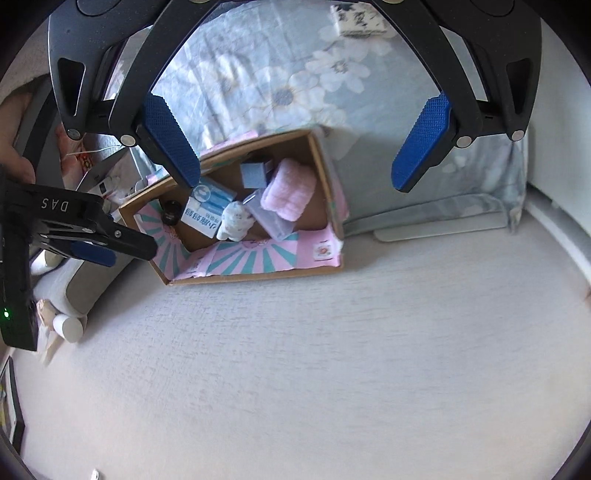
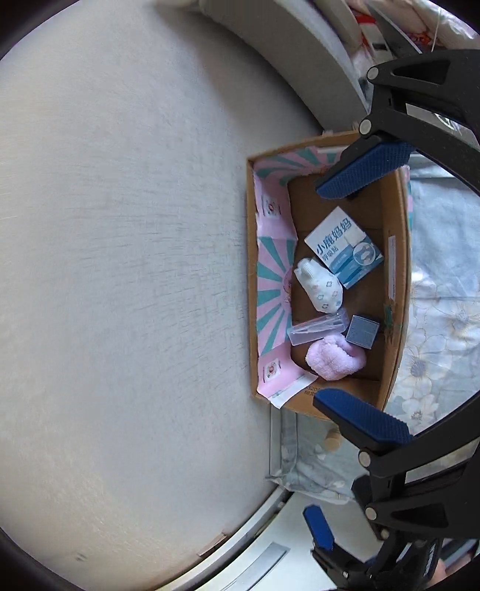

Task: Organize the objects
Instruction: 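Withdraw both tools and move toward the beige jar and tissue pack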

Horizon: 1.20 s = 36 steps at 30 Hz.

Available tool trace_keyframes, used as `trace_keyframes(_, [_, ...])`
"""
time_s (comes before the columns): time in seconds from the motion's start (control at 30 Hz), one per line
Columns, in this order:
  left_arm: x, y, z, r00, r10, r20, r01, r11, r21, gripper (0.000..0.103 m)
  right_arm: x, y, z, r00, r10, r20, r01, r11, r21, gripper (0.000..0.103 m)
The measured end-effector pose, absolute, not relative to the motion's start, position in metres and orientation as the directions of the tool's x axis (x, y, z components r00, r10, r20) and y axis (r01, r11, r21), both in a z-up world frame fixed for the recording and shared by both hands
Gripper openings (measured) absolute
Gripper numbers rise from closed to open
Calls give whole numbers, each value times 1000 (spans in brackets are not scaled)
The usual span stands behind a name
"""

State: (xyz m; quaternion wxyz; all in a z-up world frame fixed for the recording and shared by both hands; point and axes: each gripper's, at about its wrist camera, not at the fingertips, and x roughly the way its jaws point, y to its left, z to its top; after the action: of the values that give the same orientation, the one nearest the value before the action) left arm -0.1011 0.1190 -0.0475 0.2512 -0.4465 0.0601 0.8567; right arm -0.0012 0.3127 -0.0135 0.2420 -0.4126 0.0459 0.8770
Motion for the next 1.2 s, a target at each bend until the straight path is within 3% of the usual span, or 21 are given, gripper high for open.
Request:
trace_keyframes(0.5, [-62,36,-46,-497,393,-773,-481,-867,-131,103,36,236,-31,-578,376,-724,-487,-871,-64,102])
trace_keyframes(1.2, [-52,-43,-63,-467,408,-785,-490,-858,-155,103,53,142,-91,-581,364,-728,-439,-893,-96,102])
